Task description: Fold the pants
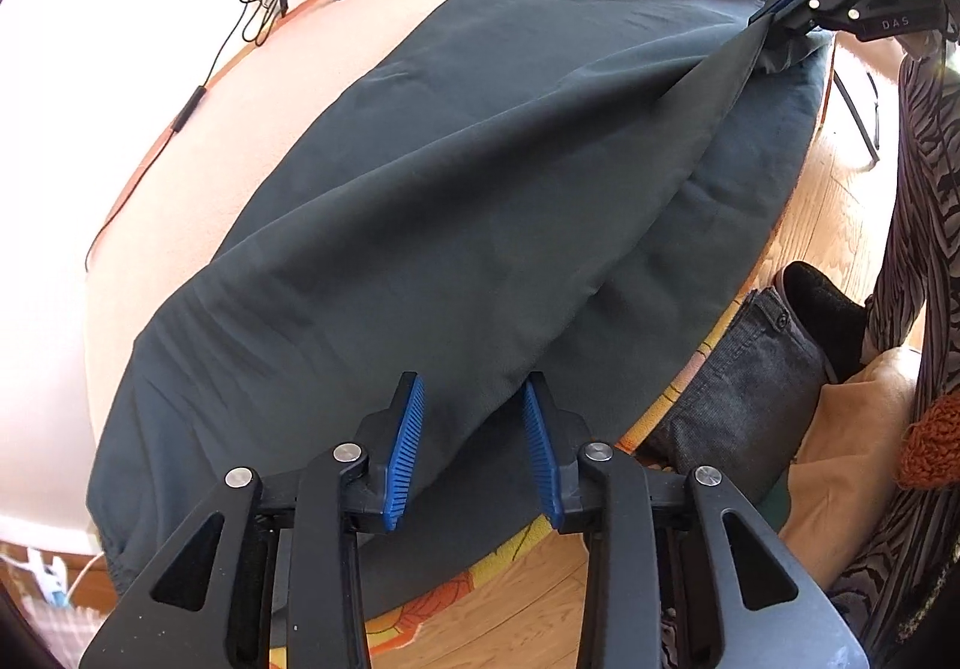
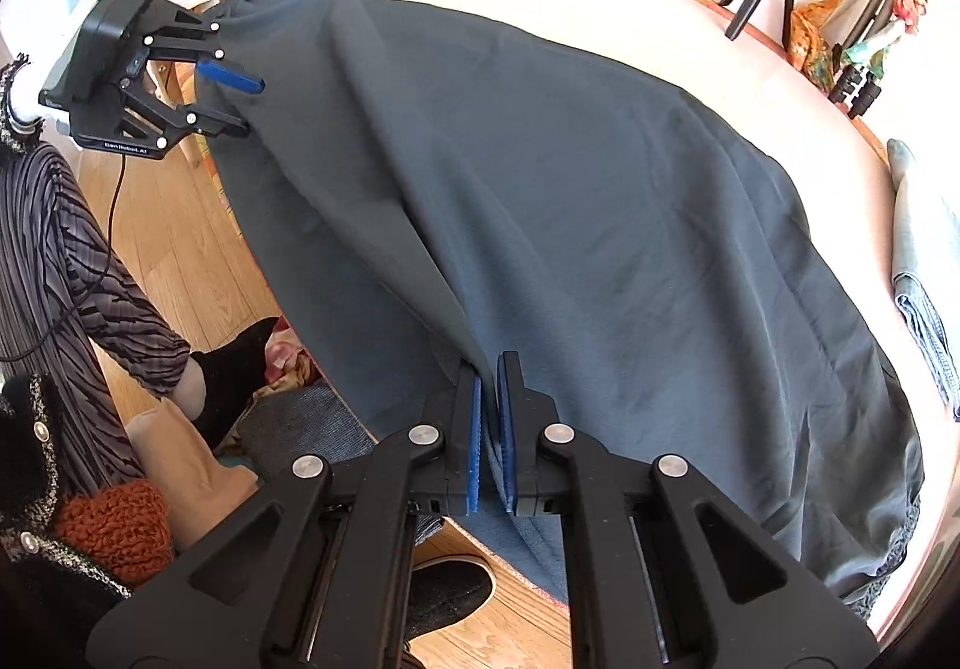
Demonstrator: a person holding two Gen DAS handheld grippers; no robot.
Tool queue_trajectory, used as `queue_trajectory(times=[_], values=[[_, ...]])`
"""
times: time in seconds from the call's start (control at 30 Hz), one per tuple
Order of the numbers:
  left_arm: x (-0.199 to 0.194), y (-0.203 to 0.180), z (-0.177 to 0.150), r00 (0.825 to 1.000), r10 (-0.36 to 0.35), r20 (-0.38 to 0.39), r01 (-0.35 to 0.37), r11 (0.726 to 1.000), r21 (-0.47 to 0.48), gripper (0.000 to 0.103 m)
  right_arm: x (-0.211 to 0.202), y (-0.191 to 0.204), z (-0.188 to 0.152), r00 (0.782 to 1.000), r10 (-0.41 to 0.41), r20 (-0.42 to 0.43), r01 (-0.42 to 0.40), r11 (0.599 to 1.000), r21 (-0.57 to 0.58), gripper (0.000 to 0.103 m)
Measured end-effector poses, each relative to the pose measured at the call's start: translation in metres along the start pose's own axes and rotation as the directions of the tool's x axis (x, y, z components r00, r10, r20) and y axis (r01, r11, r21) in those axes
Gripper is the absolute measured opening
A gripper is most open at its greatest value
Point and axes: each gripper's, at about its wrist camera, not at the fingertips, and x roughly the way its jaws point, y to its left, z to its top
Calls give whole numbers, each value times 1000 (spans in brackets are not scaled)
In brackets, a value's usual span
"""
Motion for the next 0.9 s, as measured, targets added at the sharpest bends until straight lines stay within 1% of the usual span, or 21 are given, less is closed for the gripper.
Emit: queue_trajectory(times=[0.03, 0.07, 0.1, 0.27, 0.33, 0.4, 0.47, 0.5, 0.53, 0.57, 0.67, 0.73, 0.8, 0.83, 0.9], values=[[0, 1, 0, 1000, -8, 12, 8, 1000, -1, 28, 0, -1, 0, 1000, 4, 2, -4, 1000, 4, 6], [0, 3, 0, 1000, -21, 21, 21, 1000, -3, 20, 0, -2, 1, 1000, 12, 3, -12, 1000, 7, 6], [1, 4, -1, 999, -30, 24, 30, 1000, -1, 0, 0, -2, 0, 1000, 17, 4, -17, 1000, 9, 6], [-12, 5, -8, 998, -37, 49, 36, 999, 21, 1, -2, 10, -2, 1000, 17, 7, -17, 1000, -19, 6], [-19, 3, -13, 998, -37, 42, 35, 999, 35, 1, -4, 15, -5, 999, 36, 3, -36, 999, -30, 6], [-22, 1, -20, 998, -52, 29, 51, 998, 40, 1, -5, 20, -8, 999, 54, -6, -54, 997, -48, 6], [-20, -1, -26, 997, -71, 10, 71, 997, 44, 1, -1, 26, -11, 998, 53, -26, -55, 996, -71, 6], [-19, -3, -26, 998, -69, 7, 68, 997, 41, 1, 3, 28, -12, 998, 51, -38, -53, 996, -77, 5], [-18, -3, -27, 998, -65, 5, 65, 997, 31, 3, 7, 29, -14, 998, 41, -49, -45, 996, -78, 5], [-17, -2, -27, 998, -64, 2, 64, 998, 15, 5, 12, 30, -15, 998, 32, -62, -37, 996, -79, 5], [-15, 4, -28, 998, -58, -9, 57, 997, -49, 8, 17, 34, -21, 996, 18, -83, -26, 996, -91, 5], [-22, 13, -32, 997, -77, 12, 78, 991, -108, 14, 17, 34, -23, 996, 9, -86, -17, 995, -94, 5], [-34, 28, -36, 992, -109, 68, 121, 973, -199, 18, 17, 31, -25, 996, 11, -90, -18, 997, -78, 5], [-41, 37, -39, 987, -129, 101, 150, 958, -244, 18, 17, 28, -25, 996, 19, -92, -25, 997, -68, 6], [-54, 55, -48, 977, -136, 163, 184, 926, -331, 18, 14, 22, -25, 996, 30, -83, -34, 999, -38, 6]])
